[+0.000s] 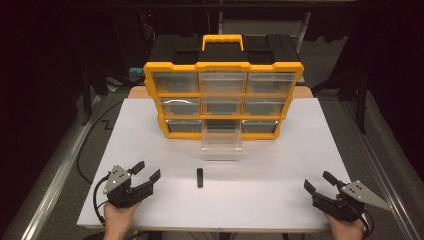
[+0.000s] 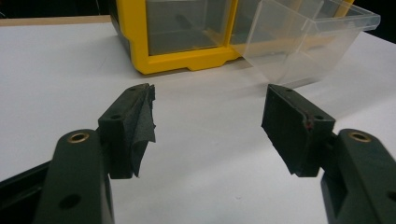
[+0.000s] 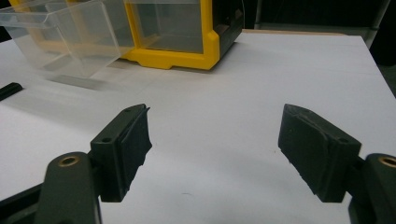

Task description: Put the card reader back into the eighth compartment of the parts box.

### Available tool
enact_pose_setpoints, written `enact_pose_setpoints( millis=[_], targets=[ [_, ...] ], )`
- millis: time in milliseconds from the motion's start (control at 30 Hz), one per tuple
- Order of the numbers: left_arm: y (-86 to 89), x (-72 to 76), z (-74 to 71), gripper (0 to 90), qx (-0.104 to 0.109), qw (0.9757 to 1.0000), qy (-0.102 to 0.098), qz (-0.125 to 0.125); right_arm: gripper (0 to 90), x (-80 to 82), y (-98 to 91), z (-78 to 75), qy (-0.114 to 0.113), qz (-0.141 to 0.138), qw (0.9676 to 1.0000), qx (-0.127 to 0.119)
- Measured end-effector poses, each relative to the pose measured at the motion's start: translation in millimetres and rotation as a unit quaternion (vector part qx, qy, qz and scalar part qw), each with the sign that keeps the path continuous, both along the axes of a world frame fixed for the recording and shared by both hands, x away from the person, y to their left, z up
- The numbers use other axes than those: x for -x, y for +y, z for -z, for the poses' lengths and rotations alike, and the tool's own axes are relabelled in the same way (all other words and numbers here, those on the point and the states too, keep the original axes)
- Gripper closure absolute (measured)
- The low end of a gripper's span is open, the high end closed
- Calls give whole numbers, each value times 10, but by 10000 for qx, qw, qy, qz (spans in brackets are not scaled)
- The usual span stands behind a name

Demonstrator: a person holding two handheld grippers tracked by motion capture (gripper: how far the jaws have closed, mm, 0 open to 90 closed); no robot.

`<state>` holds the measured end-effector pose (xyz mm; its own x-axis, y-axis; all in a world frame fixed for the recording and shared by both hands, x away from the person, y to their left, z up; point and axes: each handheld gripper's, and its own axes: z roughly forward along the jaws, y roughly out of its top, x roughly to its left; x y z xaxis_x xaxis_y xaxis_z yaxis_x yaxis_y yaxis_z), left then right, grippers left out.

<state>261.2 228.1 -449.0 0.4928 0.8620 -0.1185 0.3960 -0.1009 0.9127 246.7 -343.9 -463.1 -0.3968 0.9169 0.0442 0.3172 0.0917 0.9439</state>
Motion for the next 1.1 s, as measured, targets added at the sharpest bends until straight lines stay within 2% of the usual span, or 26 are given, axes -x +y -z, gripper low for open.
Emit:
enact_pose_setpoints(
  millis=[400, 1100],
  targets=[
    [-204, -61, -17, 346, -18, 9998, 11, 213, 249, -1, 6, 2, 4, -26, 10000, -27],
    [-415, -125, -24, 349, -33, 9991, 73, 410, 252, 4, 5, -3, 2, -18, 10000, 17]
  ],
)
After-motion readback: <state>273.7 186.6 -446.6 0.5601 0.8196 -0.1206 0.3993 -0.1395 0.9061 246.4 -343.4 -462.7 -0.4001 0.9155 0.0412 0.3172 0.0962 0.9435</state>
